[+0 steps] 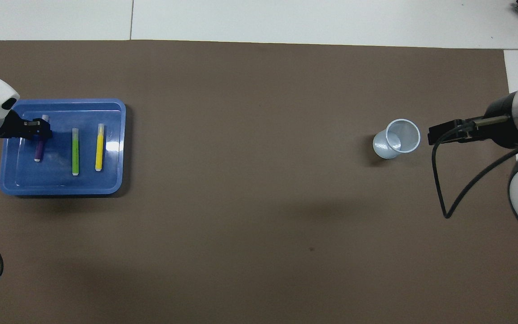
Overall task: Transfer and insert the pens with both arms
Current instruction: 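Grasp the purple pen with the left gripper and lift it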
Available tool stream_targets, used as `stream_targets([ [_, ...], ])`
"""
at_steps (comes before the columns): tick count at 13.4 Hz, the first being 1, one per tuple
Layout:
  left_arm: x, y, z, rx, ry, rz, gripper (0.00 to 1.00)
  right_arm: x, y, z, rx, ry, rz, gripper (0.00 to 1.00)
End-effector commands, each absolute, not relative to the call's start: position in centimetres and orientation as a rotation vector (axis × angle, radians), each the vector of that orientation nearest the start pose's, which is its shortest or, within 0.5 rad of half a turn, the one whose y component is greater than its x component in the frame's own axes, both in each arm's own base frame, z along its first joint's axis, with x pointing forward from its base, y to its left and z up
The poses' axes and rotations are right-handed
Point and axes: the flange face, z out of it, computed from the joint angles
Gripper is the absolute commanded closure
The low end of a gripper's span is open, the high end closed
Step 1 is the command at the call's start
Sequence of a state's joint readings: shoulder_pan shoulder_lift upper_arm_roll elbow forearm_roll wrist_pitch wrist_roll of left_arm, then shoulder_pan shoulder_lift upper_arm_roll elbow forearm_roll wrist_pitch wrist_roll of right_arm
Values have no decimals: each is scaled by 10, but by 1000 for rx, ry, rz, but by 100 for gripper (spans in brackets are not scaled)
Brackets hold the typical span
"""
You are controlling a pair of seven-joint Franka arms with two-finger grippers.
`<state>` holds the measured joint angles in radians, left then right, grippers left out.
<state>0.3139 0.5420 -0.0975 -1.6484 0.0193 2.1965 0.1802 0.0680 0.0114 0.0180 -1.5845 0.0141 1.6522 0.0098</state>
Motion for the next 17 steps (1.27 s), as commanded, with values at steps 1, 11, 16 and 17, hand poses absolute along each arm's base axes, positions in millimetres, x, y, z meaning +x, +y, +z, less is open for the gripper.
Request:
stream_targets([
  [1,666,155,306,-3179,-40,-2,85,560,51,620,-3105,-90,-114,0],
  [11,656,154,330,-3228,-95,101,100,562,53,621,-3097,-69,-139,0],
  [16,644,117,400,-3218,-60,94,100,563,68,623,-3013,87,-144,0],
  [17,642,109,408,-3218,-131,114,100,563,68,623,-3012,89,-144,0],
])
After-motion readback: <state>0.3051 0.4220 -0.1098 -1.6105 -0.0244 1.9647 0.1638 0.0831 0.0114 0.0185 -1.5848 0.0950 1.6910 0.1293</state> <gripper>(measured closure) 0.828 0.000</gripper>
